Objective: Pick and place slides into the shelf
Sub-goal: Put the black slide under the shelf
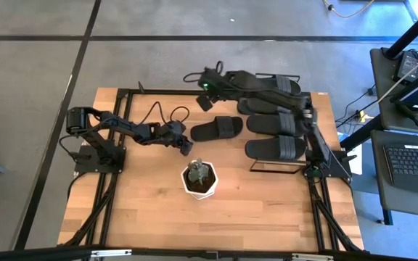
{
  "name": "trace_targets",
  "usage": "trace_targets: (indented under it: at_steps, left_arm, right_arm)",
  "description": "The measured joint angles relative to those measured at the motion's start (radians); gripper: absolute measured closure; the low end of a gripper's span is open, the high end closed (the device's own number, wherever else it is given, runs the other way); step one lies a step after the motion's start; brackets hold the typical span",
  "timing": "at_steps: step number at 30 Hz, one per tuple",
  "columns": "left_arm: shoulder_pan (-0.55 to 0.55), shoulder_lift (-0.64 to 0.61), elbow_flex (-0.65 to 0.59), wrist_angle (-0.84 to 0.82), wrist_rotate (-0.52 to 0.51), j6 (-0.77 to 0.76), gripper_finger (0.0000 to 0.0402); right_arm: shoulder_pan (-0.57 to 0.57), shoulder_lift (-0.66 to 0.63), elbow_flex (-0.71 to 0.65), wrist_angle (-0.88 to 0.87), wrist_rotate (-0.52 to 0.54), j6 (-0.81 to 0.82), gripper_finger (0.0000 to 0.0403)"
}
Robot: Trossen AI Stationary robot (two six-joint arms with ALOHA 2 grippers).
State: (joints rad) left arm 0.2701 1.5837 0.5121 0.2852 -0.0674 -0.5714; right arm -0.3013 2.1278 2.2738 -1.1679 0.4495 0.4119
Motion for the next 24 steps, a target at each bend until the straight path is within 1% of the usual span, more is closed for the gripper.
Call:
trace_targets:
  at_steps: [3,9,13,19,24]
  left_arm:
    - [0.007,0.0,0.0,0.001,0.012,0.024,0.0184]
    - [0.041,0.0,0.003,0.023,0.011,0.055,0.0184]
    - [0.066,0.025,0.046,0.022,0.011,0.097,0.0184]
    - [0.073,0.159,0.168,0.028,0.055,0.161,0.0184]
    - [0.073,0.262,0.296,0.02,0.096,0.19,0.0184]
  right_arm:
    - [0.029,-0.084,-0.006,-0.001,0.051,-0.002,0.0288]
    - [0.116,-0.25,-0.004,-0.002,0.197,0.005,0.0288]
    - [0.18,-0.329,-0.005,-0.015,0.285,0.027,0.0288]
    - [0.262,-0.399,-0.005,-0.036,0.358,0.031,0.0288]
    - [0.308,-0.411,-0.005,-0.087,0.444,0.064,0.0288]
